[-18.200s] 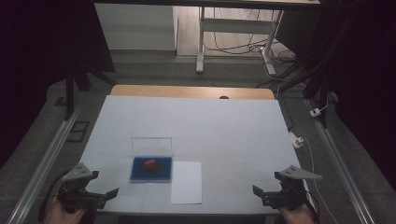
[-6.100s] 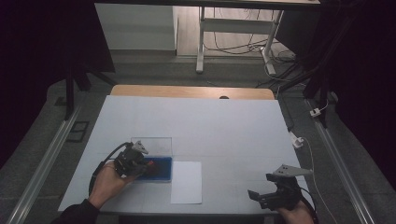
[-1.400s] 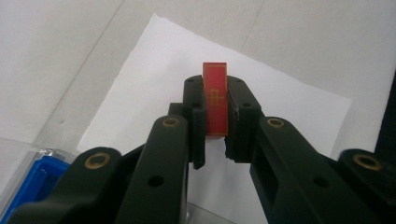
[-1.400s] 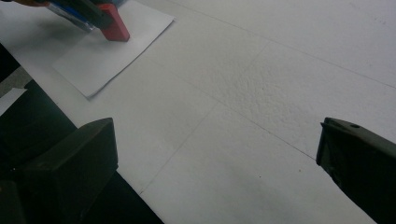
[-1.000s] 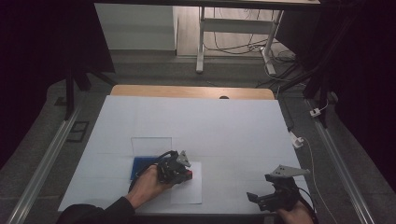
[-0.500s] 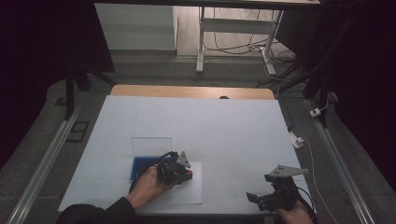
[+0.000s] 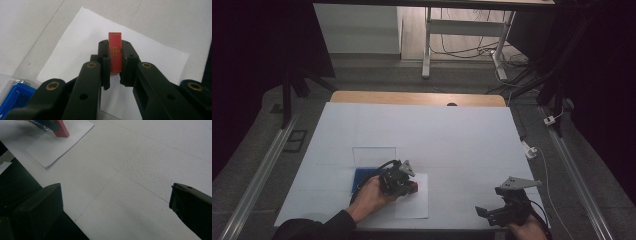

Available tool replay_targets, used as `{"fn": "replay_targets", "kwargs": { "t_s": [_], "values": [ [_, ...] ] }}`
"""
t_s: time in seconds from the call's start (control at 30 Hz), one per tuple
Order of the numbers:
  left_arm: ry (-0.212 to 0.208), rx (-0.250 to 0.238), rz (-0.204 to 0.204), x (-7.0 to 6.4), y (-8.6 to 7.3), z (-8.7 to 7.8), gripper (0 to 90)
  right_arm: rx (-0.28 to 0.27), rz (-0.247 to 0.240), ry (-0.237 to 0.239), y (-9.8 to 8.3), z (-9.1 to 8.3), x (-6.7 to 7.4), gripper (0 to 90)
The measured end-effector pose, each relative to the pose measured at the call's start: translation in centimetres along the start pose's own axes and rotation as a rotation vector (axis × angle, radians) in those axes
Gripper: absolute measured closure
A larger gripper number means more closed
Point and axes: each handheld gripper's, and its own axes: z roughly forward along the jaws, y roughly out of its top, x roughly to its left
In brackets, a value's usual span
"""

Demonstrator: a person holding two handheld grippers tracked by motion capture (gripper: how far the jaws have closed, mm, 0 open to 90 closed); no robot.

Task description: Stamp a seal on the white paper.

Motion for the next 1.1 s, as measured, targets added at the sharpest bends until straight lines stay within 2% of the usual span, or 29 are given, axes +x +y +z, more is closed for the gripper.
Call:
{"fn": "replay_targets", "kwargs": {
  "t_s": [0.13, 0.3, 0.57, 0.77, 0.97, 1.1],
  "values": [
    [0.046, 0.007, 0.026, -0.7, 0.1, 0.0, 80.5, 0.002, -0.002, 0.001, 0.0, 0.0, 0.0, 0.0],
    [0.015, 0.006, 0.005, -0.3, 0.1, 0.0, 80.4, 0.003, -0.004, 0.001, 0.0, 0.0, 0.0, 0.0],
    [-0.018, 0.009, -0.005, 0.3, 0.2, -0.1, 79.9, 0.002, -0.003, 0.004, 0.0, 0.0, 0.0, 0.0],
    [-0.024, 0.012, -0.015, 0.4, 0.3, -0.2, 79.9, 0.003, -0.010, 0.010, 0.0, 0.0, 0.1, 0.0],
    [-0.022, 0.024, 0.001, 0.5, 0.3, -0.3, 79.7, 0.003, -0.008, 0.008, 0.0, 0.0, 0.0, 0.0],
    [-0.021, 0.008, -0.003, 0.4, 0.4, -0.6, 79.7, 0.005, -0.014, 0.012, 0.0, 0.0, 0.1, 0.0]
  ]
}}
